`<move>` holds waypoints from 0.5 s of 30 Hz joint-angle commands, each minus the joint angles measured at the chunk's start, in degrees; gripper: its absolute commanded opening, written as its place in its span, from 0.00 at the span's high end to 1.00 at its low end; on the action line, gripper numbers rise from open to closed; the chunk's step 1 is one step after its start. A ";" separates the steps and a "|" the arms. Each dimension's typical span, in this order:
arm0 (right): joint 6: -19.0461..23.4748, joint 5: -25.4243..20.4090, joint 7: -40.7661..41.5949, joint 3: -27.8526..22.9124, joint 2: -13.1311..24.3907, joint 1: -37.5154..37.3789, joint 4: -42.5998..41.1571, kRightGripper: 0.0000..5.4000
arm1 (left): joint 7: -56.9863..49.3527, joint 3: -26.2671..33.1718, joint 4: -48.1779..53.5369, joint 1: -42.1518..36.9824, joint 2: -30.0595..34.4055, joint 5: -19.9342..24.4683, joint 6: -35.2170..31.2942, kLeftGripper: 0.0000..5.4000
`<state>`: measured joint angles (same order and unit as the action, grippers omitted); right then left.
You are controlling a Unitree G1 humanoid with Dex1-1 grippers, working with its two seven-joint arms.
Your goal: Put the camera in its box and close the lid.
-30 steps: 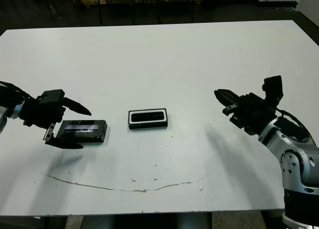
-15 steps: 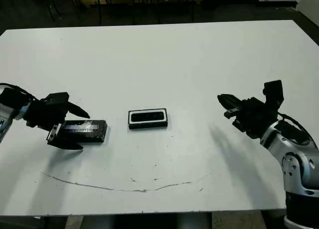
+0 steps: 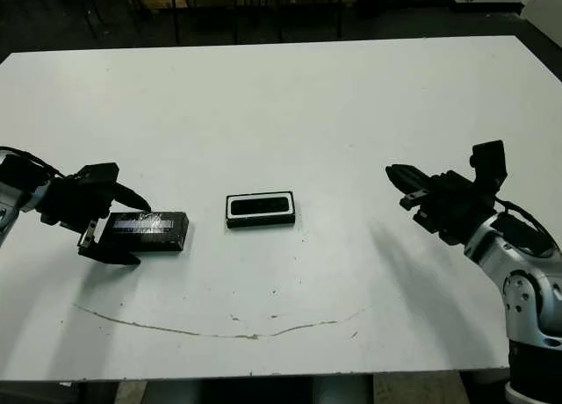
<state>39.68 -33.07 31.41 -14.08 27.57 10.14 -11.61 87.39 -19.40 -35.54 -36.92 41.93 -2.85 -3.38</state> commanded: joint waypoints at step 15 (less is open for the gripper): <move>-0.93 1.41 1.54 1.23 0.69 -0.97 0.87 1.00 | -1.69 -0.53 2.61 4.64 2.33 -1.07 -6.35 0.12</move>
<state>39.06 -32.07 32.67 -13.33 27.67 10.11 -11.20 85.81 -19.02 -32.22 -34.75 44.31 -2.85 -7.63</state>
